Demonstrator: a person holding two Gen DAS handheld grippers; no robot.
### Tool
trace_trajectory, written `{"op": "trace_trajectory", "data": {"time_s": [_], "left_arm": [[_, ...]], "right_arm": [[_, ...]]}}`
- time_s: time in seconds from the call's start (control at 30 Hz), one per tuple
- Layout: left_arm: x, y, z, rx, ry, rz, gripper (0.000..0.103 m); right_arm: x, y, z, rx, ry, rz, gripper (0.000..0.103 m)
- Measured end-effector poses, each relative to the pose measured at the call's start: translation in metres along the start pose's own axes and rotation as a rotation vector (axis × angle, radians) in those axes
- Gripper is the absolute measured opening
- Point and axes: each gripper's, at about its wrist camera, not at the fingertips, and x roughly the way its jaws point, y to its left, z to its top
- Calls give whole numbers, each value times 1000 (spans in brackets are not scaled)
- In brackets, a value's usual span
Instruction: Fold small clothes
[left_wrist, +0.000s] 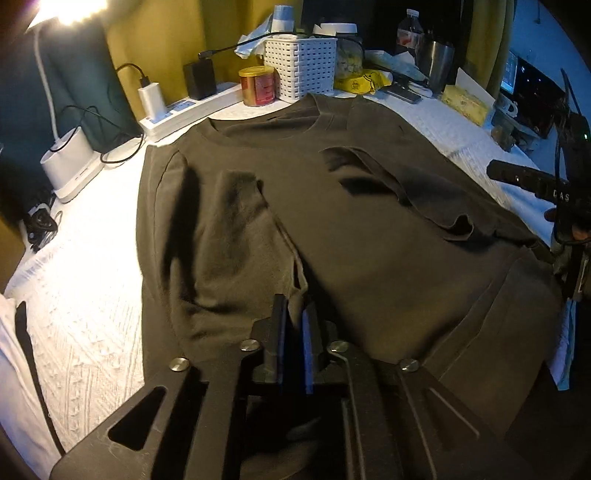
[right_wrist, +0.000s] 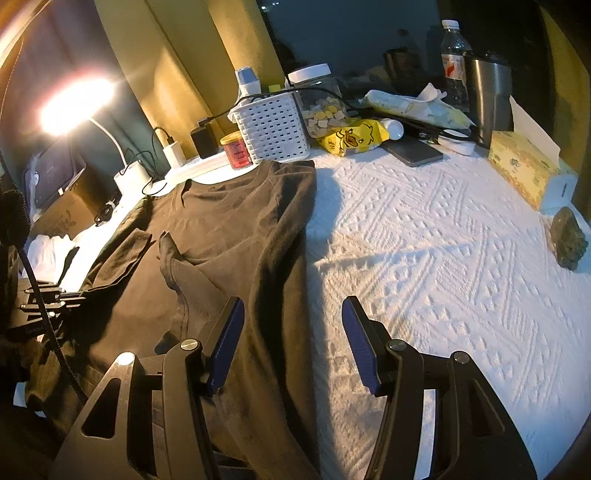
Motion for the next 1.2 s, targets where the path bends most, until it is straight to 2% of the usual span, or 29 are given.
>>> {"op": "trace_trajectory", "data": {"time_s": [0.03, 0.1, 0.17, 0.23, 0.33, 0.37, 0.47, 0.53, 0.63, 0.77, 0.9, 1.0, 1.07, 1.17, 1.2], "left_arm": [[-2, 0, 5, -7, -14, -10, 28], [-6, 0, 15, -18, -45, -17, 65], [-5, -3, 28, -11, -71, -4, 68], [10, -6, 43, 28, -57, 33, 68], [37, -5, 55, 49, -13, 43, 67], [43, -3, 56, 54, -4, 51, 67], [62, 4, 60, 45, 42, 69, 42], [64, 7, 61, 44, 30, 71, 37], [63, 11, 62, 40, 19, 98, 2], [59, 7, 64, 39, -9, 83, 0], [47, -7, 71, 49, -49, -4, 0], [37, -16, 73, 64, -68, -35, 0], [33, -16, 73, 57, -67, -12, 0], [34, 0, 68, 12, -43, 83, 0], [34, 6, 66, -4, -39, 94, 1]], "right_arm": [[-1, -1, 0, 1, -1, 1, 58], [-3, -2, 0, 2, -5, 4, 58], [-4, -4, 1, 2, -11, 5, 58], [-6, -5, 3, 3, -18, 9, 58], [-6, -7, 6, 2, -26, 12, 58], [-6, -7, 7, 1, -29, 14, 58], [-7, -9, 11, -5, -37, 20, 58], [-8, -10, 13, -7, -40, 22, 58], [-5, -14, 15, -5, -41, 24, 58], [-1, -16, 16, 0, -36, 27, 58], [-1, -15, 17, -3, -36, 25, 58], [-3, -11, 17, -15, -35, 23, 58], [-3, -5, 17, -29, -27, 25, 58], [-2, 11, 20, -75, -21, 34, 58], [-1, 19, 21, -91, -17, 50, 58]]}}
